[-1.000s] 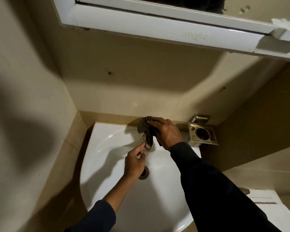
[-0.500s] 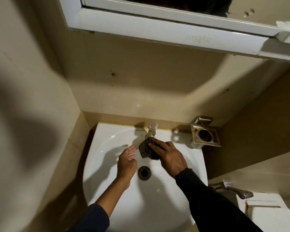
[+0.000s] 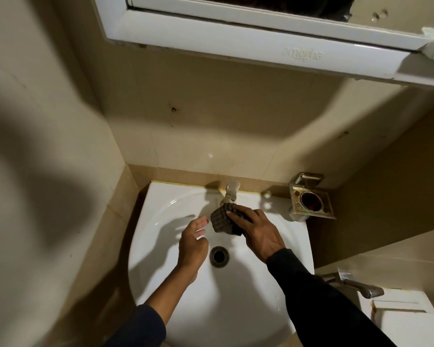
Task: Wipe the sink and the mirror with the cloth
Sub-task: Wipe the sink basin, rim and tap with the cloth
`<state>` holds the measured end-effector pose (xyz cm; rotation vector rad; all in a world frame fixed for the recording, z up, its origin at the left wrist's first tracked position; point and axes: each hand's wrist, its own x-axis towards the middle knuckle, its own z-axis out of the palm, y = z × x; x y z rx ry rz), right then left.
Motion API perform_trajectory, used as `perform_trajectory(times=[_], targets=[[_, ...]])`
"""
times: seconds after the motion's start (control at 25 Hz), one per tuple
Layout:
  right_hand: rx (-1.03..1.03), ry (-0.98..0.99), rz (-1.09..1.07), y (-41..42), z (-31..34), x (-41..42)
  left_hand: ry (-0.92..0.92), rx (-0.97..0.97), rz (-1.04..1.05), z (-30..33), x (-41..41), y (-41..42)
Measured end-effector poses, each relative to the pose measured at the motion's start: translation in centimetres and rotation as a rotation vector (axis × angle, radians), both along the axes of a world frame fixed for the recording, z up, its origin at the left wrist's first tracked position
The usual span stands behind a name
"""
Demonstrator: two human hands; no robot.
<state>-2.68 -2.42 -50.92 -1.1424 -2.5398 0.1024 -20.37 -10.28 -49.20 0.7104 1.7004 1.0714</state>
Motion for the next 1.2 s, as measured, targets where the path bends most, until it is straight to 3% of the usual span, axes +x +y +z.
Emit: perform_trajectory(times=[0.2,0.36,0.44,0.6,0.8,1.0,1.08,1.2], targets=[[-0.124,0.313,-0.21,0.2,-0.4,-2.7,0.026,0.002,0.007,0.0,-0.4,0.1],[-0.757,0.981,-0.408,-2.4,-1.1,-3.1,0.023,0.006,0.001,0.1,-0.4,0.2],[-0.883,1.165,-0.493,-2.2,-0.4,-3.5,0.011,0.012,0.008,0.0,-0.2,0.4],[-1.031,1.252,-0.606,0.1,1.9,-4.1,0.017,0.014,0.006,0.3,0.0,0.6],[-1.128,1.234,-0.518,-2.7,1.1,-2.5,0.031,0.019,0.0,0.1,0.3,0.1],[-1.73,1.863,-0.726,-3.7,-0.4,-4.8,0.073,0.061,0.025,-0.2,0.3,0.3],[-1.784,1.865,-0.807,-4.1,-1.3,-7.1,0.127,0.076,0.028,-0.3,-0.1,0.1],[-1.796,1.703,-0.725,-5.5,-1.9,-10.0,0.193,0.096,0.107,-0.9,-2.0,-0.4]])
